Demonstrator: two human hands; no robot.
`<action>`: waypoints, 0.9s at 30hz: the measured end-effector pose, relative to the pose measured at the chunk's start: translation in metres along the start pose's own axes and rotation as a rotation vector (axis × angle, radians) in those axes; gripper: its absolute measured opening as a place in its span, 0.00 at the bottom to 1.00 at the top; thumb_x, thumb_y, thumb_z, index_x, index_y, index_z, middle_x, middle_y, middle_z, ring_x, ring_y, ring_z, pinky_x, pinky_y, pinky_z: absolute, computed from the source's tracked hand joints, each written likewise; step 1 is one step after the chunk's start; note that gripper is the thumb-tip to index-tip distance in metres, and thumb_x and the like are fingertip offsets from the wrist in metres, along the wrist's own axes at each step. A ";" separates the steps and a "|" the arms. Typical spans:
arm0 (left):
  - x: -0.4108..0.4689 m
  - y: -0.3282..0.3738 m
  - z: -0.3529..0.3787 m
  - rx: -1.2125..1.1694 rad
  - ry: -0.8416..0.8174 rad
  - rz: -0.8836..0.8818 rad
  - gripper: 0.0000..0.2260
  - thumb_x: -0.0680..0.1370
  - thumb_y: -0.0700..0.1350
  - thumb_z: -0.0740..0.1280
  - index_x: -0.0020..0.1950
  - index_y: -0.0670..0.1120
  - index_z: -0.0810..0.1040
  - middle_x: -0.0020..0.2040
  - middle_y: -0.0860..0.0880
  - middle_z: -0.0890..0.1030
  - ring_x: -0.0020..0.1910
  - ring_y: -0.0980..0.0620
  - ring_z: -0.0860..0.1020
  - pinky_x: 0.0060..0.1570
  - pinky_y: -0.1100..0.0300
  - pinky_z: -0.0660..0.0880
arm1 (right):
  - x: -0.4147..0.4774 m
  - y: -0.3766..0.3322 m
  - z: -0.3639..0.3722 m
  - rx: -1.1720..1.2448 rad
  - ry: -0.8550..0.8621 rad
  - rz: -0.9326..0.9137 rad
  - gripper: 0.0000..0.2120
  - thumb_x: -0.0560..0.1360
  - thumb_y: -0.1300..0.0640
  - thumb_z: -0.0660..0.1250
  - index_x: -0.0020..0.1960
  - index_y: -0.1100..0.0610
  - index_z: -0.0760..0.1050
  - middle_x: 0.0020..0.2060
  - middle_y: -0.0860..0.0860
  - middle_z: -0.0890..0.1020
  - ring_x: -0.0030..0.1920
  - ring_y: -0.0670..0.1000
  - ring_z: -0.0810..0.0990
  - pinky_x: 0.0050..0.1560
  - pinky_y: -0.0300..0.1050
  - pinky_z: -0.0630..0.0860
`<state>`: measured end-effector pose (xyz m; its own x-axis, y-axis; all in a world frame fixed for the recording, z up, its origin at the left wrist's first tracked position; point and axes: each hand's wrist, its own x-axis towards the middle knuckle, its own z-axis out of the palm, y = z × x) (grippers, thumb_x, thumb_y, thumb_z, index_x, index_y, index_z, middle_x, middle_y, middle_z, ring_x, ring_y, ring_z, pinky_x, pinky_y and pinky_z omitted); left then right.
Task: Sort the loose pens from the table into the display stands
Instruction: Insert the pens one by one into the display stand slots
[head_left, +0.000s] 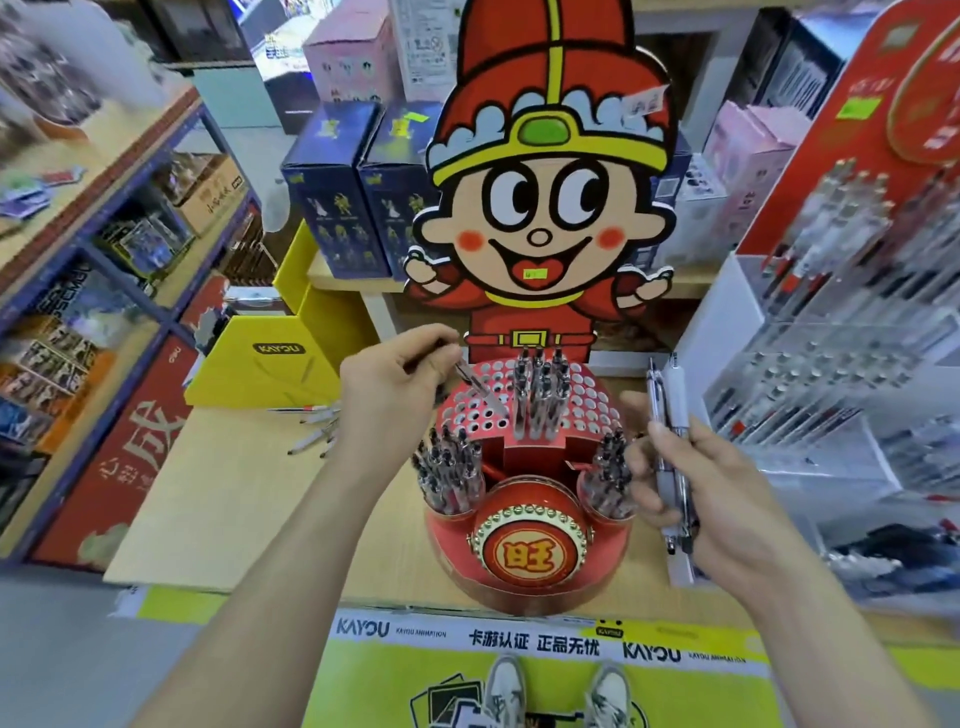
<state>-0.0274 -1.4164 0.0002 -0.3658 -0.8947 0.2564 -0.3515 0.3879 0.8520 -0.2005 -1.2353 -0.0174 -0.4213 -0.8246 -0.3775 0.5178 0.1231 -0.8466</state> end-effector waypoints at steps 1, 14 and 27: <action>0.002 0.000 0.000 -0.004 -0.009 0.001 0.10 0.76 0.38 0.70 0.45 0.53 0.81 0.40 0.53 0.83 0.39 0.54 0.81 0.42 0.62 0.79 | 0.001 0.000 0.001 0.009 0.006 0.005 0.15 0.77 0.58 0.62 0.61 0.54 0.79 0.33 0.55 0.75 0.25 0.49 0.68 0.21 0.36 0.62; 0.017 0.002 0.005 0.101 -0.187 0.168 0.07 0.73 0.42 0.73 0.51 0.46 0.85 0.41 0.62 0.81 0.44 0.64 0.80 0.48 0.69 0.77 | 0.005 -0.007 0.007 0.095 -0.064 0.069 0.19 0.70 0.61 0.63 0.59 0.63 0.80 0.38 0.54 0.73 0.30 0.47 0.65 0.22 0.36 0.60; 0.020 0.003 0.014 0.243 -0.449 0.212 0.11 0.75 0.46 0.72 0.57 0.48 0.83 0.50 0.55 0.84 0.50 0.59 0.80 0.54 0.66 0.76 | 0.009 -0.013 0.019 0.044 0.035 0.012 0.11 0.72 0.58 0.66 0.52 0.61 0.79 0.34 0.55 0.79 0.28 0.50 0.79 0.24 0.39 0.76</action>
<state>-0.0481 -1.4294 0.0017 -0.7631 -0.6297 0.1455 -0.3998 0.6369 0.6592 -0.1968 -1.2544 -0.0025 -0.4402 -0.8036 -0.4005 0.5546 0.1075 -0.8252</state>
